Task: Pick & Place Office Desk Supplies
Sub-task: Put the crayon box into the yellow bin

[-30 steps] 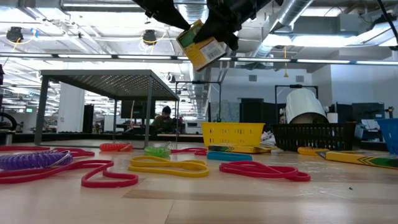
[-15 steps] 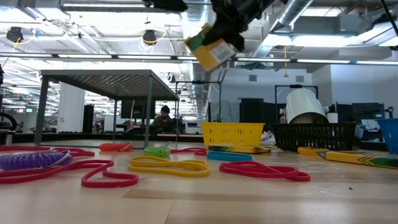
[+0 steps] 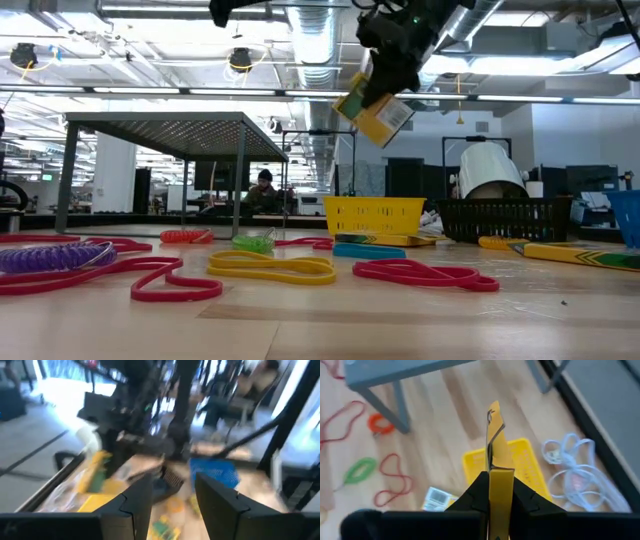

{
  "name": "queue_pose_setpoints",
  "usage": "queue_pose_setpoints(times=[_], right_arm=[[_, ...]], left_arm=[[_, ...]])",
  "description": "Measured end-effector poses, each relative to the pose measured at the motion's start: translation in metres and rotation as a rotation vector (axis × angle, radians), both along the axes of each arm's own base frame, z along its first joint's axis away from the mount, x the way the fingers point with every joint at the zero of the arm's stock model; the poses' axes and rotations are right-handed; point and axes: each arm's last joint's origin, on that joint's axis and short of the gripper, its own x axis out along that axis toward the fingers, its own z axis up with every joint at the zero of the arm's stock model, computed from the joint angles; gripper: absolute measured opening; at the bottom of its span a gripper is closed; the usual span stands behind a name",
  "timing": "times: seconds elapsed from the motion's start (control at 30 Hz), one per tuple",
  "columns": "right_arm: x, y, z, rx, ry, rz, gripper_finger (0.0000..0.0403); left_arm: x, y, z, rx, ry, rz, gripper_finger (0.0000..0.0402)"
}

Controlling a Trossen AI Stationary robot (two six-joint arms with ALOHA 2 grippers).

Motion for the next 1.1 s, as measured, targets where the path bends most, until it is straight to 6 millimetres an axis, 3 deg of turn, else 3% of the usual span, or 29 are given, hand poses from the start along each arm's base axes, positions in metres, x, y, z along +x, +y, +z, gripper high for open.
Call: queue_pose_setpoints(times=[0.17,0.3,0.63,1.1], right_arm=[[-0.003,-0.002,-0.008,-0.093,0.113,-0.032,0.0027],[0.004,-0.006,-0.023,-0.124,0.184,-0.033,0.0027],[0.030,-0.016,-0.074,-0.165,0.362,-0.024,0.0027],[0.048,-0.019,-0.110,-0.198,0.523,0.008,0.0027]], left_arm=[[-0.009,-0.006,-0.034,-0.042,-0.199,-0.027,0.0133],[-0.014,-0.007,-0.045,-0.050,-0.280,-0.031,0.0125],[-0.014,-0.008,-0.052,-0.045,-0.218,-0.037,0.0120],[-0.013,-0.008,-0.059,-0.016,-0.155,-0.038,0.0120]])
